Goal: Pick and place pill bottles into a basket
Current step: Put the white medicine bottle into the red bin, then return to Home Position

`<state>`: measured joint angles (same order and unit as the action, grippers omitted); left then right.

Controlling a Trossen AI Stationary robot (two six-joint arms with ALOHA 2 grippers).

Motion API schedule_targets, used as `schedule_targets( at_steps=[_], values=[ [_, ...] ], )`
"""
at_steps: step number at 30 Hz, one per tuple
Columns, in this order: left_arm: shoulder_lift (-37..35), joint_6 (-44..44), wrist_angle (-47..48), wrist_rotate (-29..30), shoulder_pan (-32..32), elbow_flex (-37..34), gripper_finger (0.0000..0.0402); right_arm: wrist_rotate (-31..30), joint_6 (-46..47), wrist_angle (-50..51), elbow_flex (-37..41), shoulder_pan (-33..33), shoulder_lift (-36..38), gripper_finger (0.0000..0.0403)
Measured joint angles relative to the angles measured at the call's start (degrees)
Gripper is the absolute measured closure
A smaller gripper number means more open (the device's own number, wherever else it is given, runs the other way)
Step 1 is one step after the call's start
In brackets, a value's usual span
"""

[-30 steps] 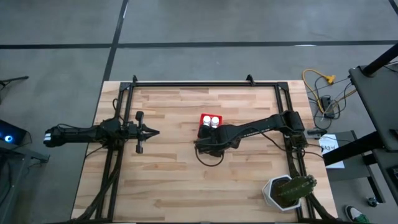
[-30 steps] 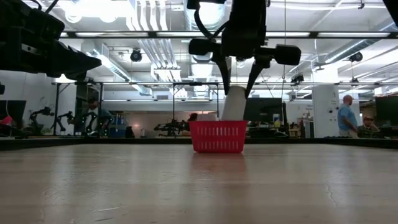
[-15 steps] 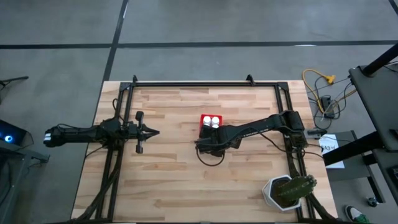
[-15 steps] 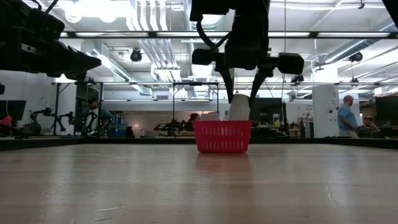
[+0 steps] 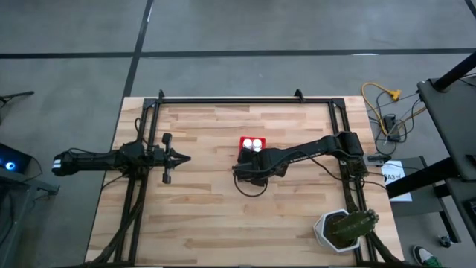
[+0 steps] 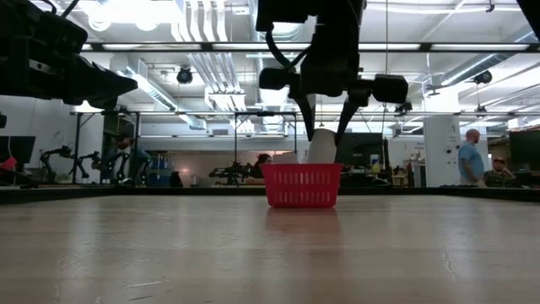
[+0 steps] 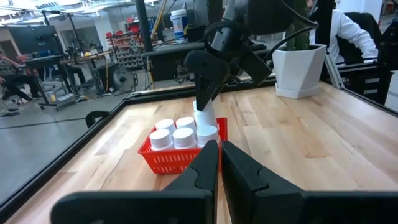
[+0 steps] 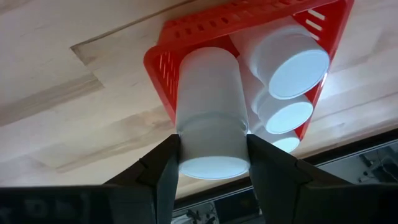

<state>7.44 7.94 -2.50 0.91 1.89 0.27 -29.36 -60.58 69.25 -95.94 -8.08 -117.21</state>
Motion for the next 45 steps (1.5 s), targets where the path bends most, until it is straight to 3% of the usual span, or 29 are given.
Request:
schedule_targets(
  at_steps=[16, 21, 32, 41, 43, 45],
  values=[
    [-0.02, 0.0, -0.02, 0.0, 0.0, 0.0, 0.04, 0.01, 2.49, -0.14, 0.0, -0.01, 0.0, 0.0239],
    [0.0, 0.0, -0.02, 0.0, 0.0, 0.0, 0.04, 3.58, 2.88, 0.2, 0.02, 0.02, 0.0, 0.0238],
    [-0.04, 0.0, 0.0, 0.0, 0.0, 0.0, 0.04, 3.69, 5.03, 0.11, 0.02, 0.22, 0.0, 0.0183],
    [0.02, 0.0, 0.0, 0.02, -0.02, 0.0, 0.04, 1.16, 10.04, 0.16, -0.4, 0.26, 0.94, 0.0175],
    [-0.02, -0.01, 0.02, 0.0, 0.0, 0.0, 0.04, 3.93, 11.77, 0.12, -0.52, 0.24, 2.05, 0.0176],
    [0.0, -0.02, -0.01, -0.01, 0.0, 0.0, 0.04, 10.62, 13.87, -1.06, -0.57, 0.55, 3.7, 0.018]
  ],
)
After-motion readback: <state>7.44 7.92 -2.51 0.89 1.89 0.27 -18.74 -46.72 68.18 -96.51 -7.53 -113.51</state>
